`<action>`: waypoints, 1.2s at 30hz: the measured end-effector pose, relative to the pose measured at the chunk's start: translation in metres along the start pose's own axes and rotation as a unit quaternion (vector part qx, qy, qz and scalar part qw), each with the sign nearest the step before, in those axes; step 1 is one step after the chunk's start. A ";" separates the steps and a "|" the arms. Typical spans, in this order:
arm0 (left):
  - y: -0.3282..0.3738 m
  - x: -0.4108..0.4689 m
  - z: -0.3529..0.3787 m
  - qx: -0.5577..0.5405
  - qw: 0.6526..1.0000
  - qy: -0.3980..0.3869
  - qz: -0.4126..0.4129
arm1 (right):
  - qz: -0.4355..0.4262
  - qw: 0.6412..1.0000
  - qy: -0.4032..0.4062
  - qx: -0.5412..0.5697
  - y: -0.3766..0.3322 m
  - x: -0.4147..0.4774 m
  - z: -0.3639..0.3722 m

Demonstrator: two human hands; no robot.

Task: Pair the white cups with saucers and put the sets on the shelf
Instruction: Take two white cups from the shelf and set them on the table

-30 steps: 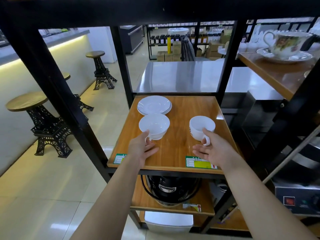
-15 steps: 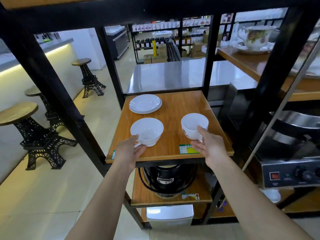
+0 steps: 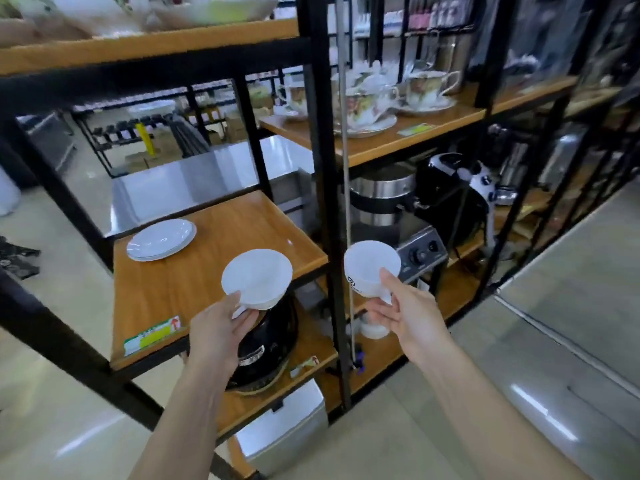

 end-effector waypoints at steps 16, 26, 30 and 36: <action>-0.296 -0.256 0.287 0.130 0.937 -0.277 -0.166 | -0.050 0.916 0.381 0.112 -0.002 -0.184 -0.469; -0.486 -0.468 0.379 0.157 0.860 -0.377 -0.305 | -0.024 0.836 0.530 0.136 0.039 -0.297 -0.701; -0.538 -0.509 0.403 0.181 0.839 -0.395 -0.329 | -0.006 0.808 0.570 0.146 0.058 -0.314 -0.755; -0.622 -0.531 0.434 0.240 0.821 -0.388 -0.342 | 0.037 0.778 0.603 0.173 0.088 -0.295 -0.826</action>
Point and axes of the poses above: each hand's wrist, its own x-axis towards the middle knuckle, its own z-axis out of the palm, y = z × x, the point moved 8 cm from there along x, towards the middle knuckle, and after that the axes turned 14 degrees about -x, right-handed, at the moved point
